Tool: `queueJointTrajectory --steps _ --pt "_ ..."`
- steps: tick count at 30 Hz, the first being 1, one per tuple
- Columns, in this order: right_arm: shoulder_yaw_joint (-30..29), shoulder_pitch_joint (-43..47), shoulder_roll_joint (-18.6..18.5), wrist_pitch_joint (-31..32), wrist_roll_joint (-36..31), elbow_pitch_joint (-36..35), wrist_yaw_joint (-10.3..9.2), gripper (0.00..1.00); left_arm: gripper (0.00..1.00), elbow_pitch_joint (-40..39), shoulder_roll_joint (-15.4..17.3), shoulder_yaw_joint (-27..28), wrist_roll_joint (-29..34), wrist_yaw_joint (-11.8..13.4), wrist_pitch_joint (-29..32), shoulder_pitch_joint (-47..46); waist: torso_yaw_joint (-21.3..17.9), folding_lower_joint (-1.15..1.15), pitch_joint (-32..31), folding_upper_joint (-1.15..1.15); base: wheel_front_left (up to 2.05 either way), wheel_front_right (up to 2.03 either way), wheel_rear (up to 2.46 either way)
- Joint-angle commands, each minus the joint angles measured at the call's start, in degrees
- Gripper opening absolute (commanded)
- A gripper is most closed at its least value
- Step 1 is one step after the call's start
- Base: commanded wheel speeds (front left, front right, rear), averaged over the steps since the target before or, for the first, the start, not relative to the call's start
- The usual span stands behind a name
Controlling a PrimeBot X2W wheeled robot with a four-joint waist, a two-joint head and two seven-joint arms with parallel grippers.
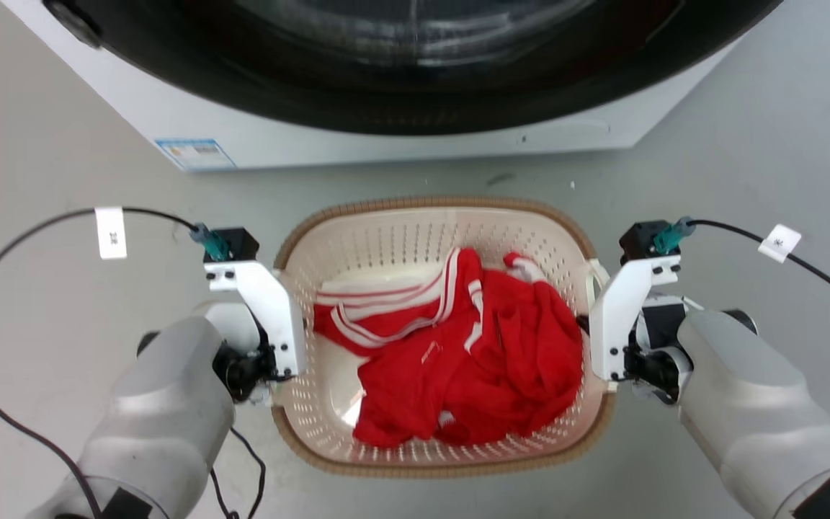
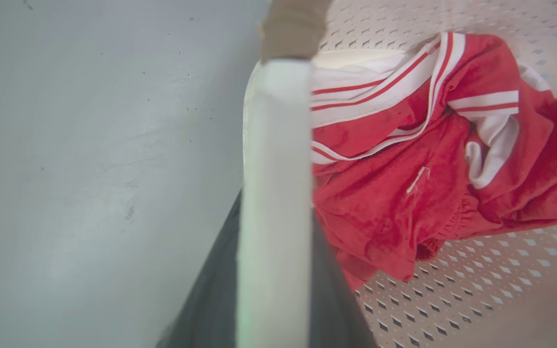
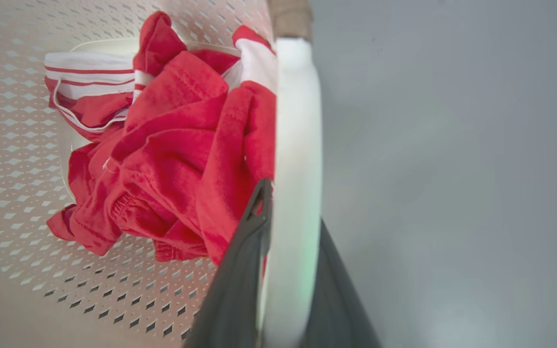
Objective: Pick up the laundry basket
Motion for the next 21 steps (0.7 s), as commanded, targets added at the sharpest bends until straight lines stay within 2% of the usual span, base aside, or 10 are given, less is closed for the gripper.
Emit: queueJointTrajectory --steps 1,8,21 --pt "0.7 1.5 -0.5 1.7 1.0 -0.4 0.28 0.0 0.0 -0.2 -0.5 -0.3 -0.8 -0.3 0.4 0.9 0.9 0.0 -5.1 0.0 0.0 0.0 0.0" --pt "1.9 3.5 -2.1 8.3 5.2 -0.5 0.26 0.0 0.0 0.6 -1.8 -1.2 -3.6 -0.4 2.1 2.9 1.8 0.0 -12.0 0.0 0.0 0.0 0.0" --pt "2.1 5.1 -0.4 19.5 10.5 3.8 0.25 0.0 0.0 3.0 -3.6 -2.9 -7.3 -0.4 8.5 5.9 2.1 0.0 -22.2 0.0 0.0 0.0 0.0"
